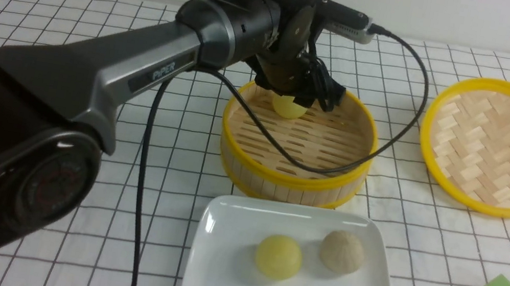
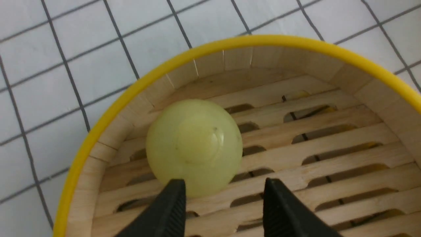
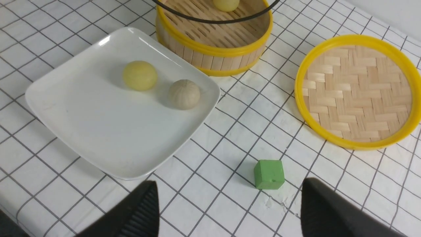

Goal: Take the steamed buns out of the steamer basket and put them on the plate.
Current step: Use the left arm to grab the steamed stuffed bun that is closest to it

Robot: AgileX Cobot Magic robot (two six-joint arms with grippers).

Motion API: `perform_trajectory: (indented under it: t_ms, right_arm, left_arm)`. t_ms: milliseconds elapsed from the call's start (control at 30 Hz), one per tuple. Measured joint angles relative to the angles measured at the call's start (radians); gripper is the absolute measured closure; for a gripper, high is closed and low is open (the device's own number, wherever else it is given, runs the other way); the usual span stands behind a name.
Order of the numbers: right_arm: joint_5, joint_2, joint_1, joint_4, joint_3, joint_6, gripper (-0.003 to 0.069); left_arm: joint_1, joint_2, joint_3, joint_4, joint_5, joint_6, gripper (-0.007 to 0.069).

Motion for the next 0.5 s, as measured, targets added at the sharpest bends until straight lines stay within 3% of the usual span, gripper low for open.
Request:
perform_trajectory:
  t_ms: [167, 500]
  right_arm:
    - [0.0, 0.0, 0.0, -0.001, 0.0, 0.0, 0.0101]
    - [0.0, 0.0, 0.0, 0.0, 0.0, 0.0, 0.0101]
  left_arm:
    - [0.011, 0.006, 0.0, 0.053, -0.096, -0.052, 0.0277]
    - [0.032, 0.058, 0.0, 0.062, -0.123, -0.1, 0.0277]
